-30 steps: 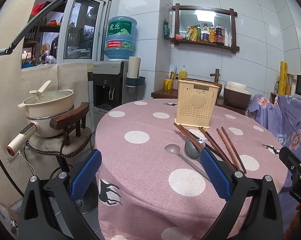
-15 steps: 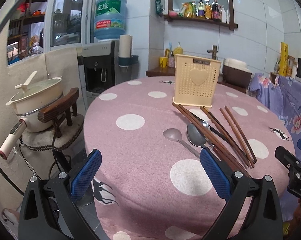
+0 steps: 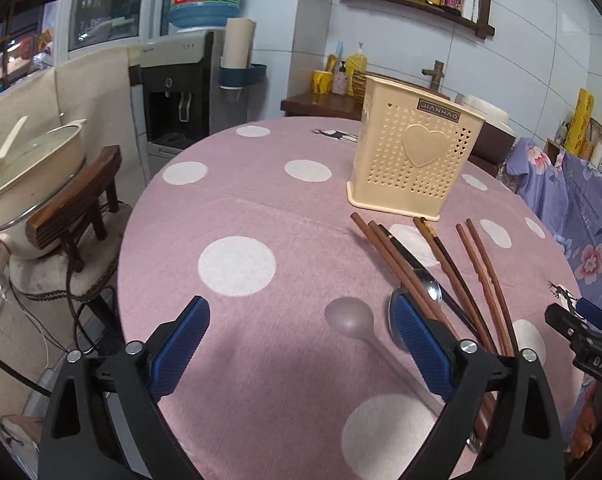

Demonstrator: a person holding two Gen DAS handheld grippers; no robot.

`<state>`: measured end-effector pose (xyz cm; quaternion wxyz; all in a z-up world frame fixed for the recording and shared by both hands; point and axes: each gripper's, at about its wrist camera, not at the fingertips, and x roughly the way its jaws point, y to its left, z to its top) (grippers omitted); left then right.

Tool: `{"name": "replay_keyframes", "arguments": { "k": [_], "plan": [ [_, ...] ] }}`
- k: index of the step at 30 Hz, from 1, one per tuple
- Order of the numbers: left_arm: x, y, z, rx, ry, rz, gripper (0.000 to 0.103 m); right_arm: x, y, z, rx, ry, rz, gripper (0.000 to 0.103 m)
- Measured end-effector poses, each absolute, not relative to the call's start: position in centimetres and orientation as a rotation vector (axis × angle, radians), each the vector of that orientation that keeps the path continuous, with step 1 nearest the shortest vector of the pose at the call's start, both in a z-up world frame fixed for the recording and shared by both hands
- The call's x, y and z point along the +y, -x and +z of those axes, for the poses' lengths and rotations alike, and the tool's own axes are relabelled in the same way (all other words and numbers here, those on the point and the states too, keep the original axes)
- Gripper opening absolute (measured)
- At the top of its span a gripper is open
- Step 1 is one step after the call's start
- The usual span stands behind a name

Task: Organize utensils
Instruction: 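Lower both tools toward the chopsticks lying beside the beige holder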

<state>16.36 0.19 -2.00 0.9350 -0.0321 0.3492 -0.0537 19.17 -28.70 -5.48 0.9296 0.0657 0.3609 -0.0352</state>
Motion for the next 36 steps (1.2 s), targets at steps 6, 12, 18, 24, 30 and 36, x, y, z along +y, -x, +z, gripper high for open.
{"name": "replay_keyframes", "arguments": {
  "k": [6,12,18,24,30,36],
  "plan": [
    [0.6,-18.2,-2.2,0.798,0.094,-0.136,0.065,-29.3,-22.6,-5.8,0.804,-0.153,-0.052,0.076],
    [0.4,-18.1,-3.9,0.911,0.177,-0.179,0.051,-29.4,-24.5,-6.4,0.856,-0.187,-0.048,0.063],
    [-0.8,-18.1,-4.8,0.952,0.206,-0.197,0.050,-28.2,-25.2,-6.4,0.862,-0.162,-0.023,0.058],
    [-1.2,-18.7,-4.0,0.919,0.166,-0.179,0.050,-28.4,-27.2,-6.9,0.892,-0.183,-0.025,0.049],
    [-1.1,-20.7,-3.7,0.922,0.156,-0.178,0.050,-28.5,-29.9,-8.0,0.938,-0.195,-0.036,0.037],
    [-0.3,-23.1,-3.7,0.952,0.246,-0.211,0.050,-28.5,-31.8,-8.5,0.959,-0.175,-0.074,0.032]
  ]
}}
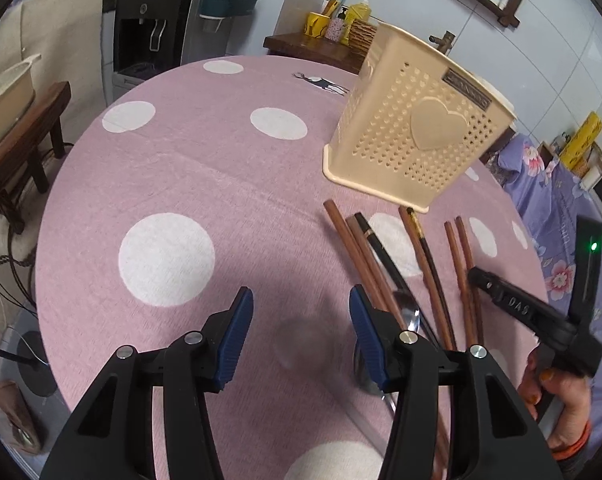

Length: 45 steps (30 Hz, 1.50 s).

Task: Organize utensils
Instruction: 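Lower both tools toward the chopsticks lying beside the beige holder, then close the left tool on a brown chopstick while the right tool grasps another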

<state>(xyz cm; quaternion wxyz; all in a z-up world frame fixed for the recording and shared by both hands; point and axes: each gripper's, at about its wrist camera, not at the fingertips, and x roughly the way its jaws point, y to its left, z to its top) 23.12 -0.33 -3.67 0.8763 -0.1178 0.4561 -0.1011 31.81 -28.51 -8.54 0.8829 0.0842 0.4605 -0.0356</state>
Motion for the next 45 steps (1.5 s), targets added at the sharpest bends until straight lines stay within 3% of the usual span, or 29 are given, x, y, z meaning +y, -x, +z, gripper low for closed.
{"name": "replay_keyframes", "arguments": {
  "k": [10,20,24,33,45],
  "plan": [
    [-1.2,-26.4,-4.5,1.005,0.354,-0.280,0.050,-28.3,-32.7,-8.6,0.954,-0.145,-0.086,0.031],
    [-3.2,-28.4,-5.7,1.041,0.331,-0.287,0.033,-28.2,-33.7,-8.6,0.964,-0.122,-0.102,0.031],
    [-4.1,-29.1,-6.0,1.070,0.307,-0.291,0.015,-27.9,-34.5,-8.5,0.970,-0.103,-0.124,0.030],
    [-4.6,-28.8,-5.2,1.052,0.296,-0.279,0.014,-28.1,-36.0,-8.5,0.969,-0.105,-0.156,0.008],
    [-4.6,-27.9,-2.3,0.977,0.283,-0.321,0.012,-30.8,-34.6,-7.1,0.919,-0.297,-0.066,0.007]
  ]
}}
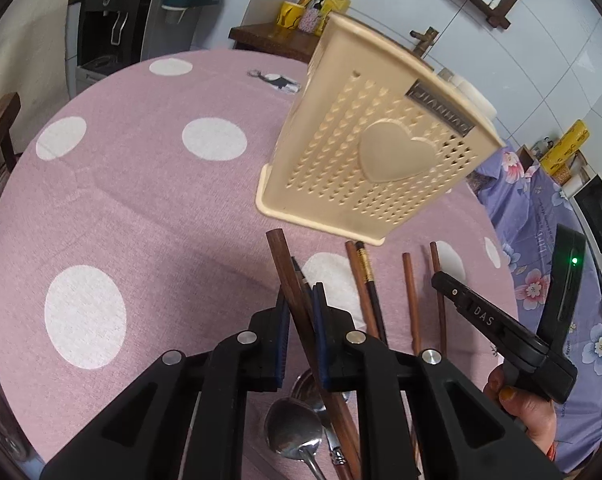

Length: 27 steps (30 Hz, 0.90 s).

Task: Organize utensils
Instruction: 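Close the left tool on a brown chopstick while the right tool grasps another, then lift and carry both brown chopsticks above the beige holder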

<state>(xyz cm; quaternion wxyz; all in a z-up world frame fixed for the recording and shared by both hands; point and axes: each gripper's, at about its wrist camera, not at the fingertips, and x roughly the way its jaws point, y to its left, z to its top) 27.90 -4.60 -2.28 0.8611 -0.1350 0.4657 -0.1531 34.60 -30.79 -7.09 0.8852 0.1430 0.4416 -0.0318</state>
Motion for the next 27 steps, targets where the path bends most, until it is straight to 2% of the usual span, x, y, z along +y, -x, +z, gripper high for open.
{"name": "replay_keyframes", "arguments": {
  "k": [13,27],
  "plan": [
    [-5.1,-25.0,5.6,0.749,0.202,-0.406,0.009,-32.1,-26.7,4.8,0.628,-0.295,0.115,0.007],
    [-4.5,-24.2,9.2,0.649,0.167,-0.423,0.008,-30.8,-24.4,9.2,0.568,-0.208,0.176,0.007]
  ]
}}
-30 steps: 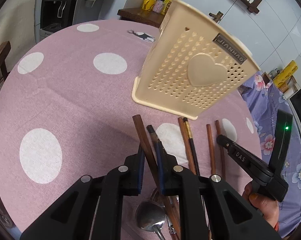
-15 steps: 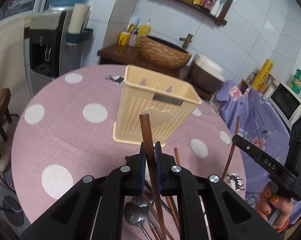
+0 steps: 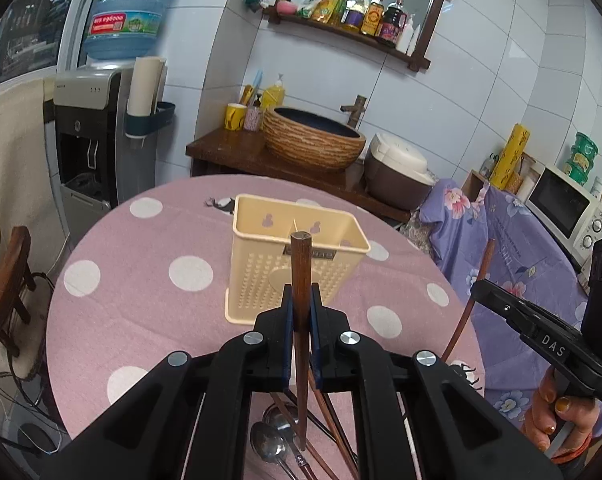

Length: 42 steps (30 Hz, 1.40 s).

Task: Organize utensils
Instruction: 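Lift and carry both brown chopsticks above the beige holder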

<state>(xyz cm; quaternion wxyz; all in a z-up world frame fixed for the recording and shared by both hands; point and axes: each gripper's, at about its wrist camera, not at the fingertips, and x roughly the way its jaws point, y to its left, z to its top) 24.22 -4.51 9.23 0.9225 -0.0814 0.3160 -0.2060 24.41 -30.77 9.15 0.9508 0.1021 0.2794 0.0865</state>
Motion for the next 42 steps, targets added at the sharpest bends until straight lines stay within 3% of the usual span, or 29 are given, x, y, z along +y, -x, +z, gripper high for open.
{"name": "replay_keyframes", "arguments": {
  "k": [8,20,25,34,42],
  "plan": [
    [-4.3,-24.7,13.6,0.583,0.162,-0.446,0.008,-29.9,-25.1,14.0,0.516,-0.194,0.222,0.007],
    [-5.9,-29.8,24.0,0.316,0.139,-0.306,0.008,-27.3,-30.6,24.8,0.216,-0.204,0.130,0.007],
    [-7.5,-31.9,22.0,0.288,0.055,-0.246,0.008,-25.6,-34.2,22.5,0.215,-0.188,0.065,0.007],
    [-6.7,-33.8,14.1,0.437,0.097,-0.247,0.008,-24.9,-37.1,13.2,0.350,-0.195,0.047,0.007],
    [-6.3,-34.5,10.5,0.534,0.121,-0.254,0.008,-24.7,-36.8,10.4,0.386,-0.181,0.049,0.007]
  ]
}}
